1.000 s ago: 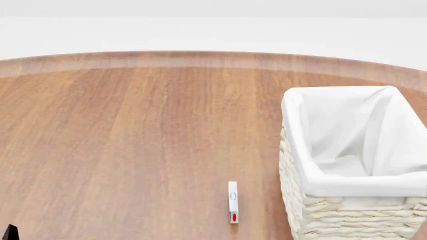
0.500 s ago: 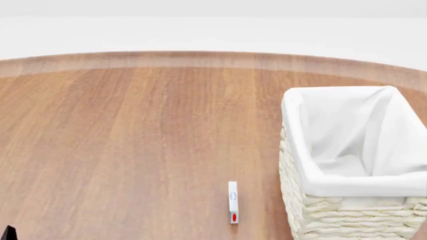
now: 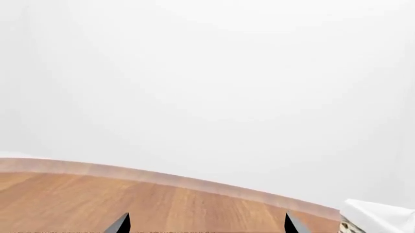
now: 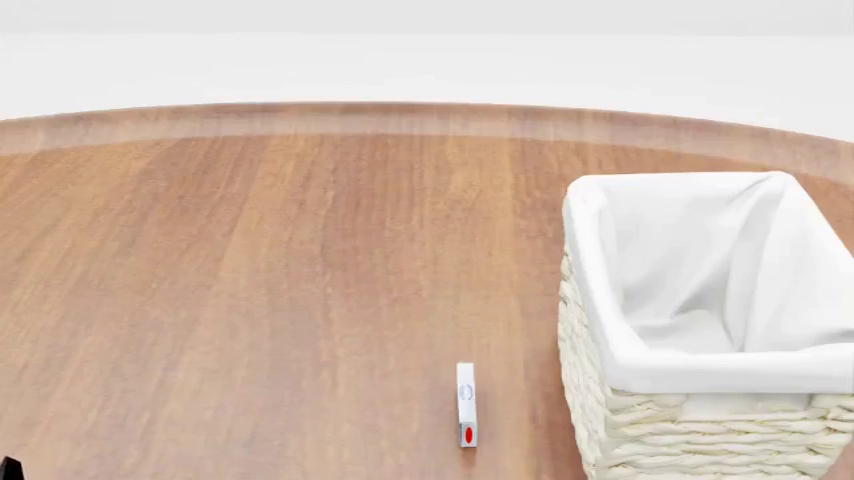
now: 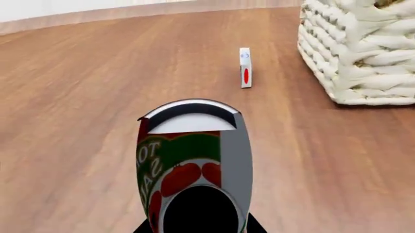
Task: Pick up the tomato sauce, and put it in the basket.
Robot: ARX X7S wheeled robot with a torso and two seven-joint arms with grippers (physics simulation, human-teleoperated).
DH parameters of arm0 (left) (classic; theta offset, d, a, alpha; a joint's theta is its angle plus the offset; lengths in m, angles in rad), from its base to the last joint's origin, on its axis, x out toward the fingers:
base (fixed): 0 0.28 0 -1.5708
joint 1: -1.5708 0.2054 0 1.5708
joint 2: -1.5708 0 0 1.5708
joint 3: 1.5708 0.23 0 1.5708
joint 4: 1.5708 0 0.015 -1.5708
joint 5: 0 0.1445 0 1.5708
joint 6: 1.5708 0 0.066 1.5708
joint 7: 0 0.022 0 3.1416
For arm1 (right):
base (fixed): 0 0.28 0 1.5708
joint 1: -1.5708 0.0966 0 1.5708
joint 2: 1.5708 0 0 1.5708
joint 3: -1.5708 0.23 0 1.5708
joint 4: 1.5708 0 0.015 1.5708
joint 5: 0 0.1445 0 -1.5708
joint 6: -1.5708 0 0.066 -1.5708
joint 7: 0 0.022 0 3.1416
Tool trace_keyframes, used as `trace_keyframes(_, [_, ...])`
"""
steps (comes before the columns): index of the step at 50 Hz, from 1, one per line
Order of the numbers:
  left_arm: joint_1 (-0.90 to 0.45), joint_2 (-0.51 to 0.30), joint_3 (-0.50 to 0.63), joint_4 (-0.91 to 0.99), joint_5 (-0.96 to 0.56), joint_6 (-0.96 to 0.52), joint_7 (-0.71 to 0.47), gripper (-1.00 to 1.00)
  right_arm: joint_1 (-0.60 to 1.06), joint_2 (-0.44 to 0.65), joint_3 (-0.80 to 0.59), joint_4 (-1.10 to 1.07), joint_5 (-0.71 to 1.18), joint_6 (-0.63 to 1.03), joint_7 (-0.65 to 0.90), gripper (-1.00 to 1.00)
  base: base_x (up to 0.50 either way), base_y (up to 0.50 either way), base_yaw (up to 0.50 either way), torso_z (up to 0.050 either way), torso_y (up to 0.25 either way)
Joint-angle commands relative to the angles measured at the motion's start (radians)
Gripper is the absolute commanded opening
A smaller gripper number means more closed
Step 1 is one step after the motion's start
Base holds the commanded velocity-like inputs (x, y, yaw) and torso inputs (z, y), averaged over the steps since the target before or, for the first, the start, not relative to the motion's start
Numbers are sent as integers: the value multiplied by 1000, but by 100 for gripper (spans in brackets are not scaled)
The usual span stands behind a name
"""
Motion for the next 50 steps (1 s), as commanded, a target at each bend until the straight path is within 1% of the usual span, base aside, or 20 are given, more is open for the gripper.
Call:
trace_keyframes(1, [8, -3, -4, -3, -6, 9, -3, 100, 142, 9, 5, -132, 30, 219, 4, -100, 0, 0, 0, 0, 0])
trace_keyframes(3, [8, -3, -3, -5, -5, 9, -4, 100, 162, 14, 7, -150, 40, 253, 9, -100, 0, 0, 0, 0, 0])
trace_keyframes(7, [12, 0, 4, -10, 2, 14, -2, 100, 233, 32, 4, -206, 62, 375, 22, -100, 0, 0, 0, 0, 0])
trace_keyframes(12, [14, -2, 4, -12, -3, 18, -1, 100, 304, 43, 24, -251, 122, 458, 13, -100, 0, 0, 0, 0, 0])
trace_keyframes(17, [15, -6, 2, -6, -8, 16, -5, 100, 376, 46, 32, -301, 140, 538, 27, -100, 0, 0, 0, 0, 0])
trace_keyframes(20, [13, -6, 1, -15, -11, 21, -2, 100, 437, 38, 42, -327, 167, 595, 28, -100, 0, 0, 0, 0, 0])
trace_keyframes(28, [11, -11, -8, -28, -28, 27, -1, 100, 610, -4, 76, -313, 241, 734, 12, -100, 0, 0, 0, 0, 0])
trace_keyframes(31, [11, -13, -10, -26, -31, 26, -4, 100, 647, -9, 87, -322, 261, 781, 32, -100, 0, 0, 0, 0, 0])
trace_keyframes(32, [10, -15, -13, -24, -34, 23, -7, 100, 684, -10, 106, -345, 315, 879, 95, -100, 0, 0, 0, 0, 10])
trace_keyframes(50, [11, -20, -10, -24, -36, 27, -11, 100, 689, -7, 107, -356, 315, 879, 97, -100, 0, 0, 0, 0, 0])
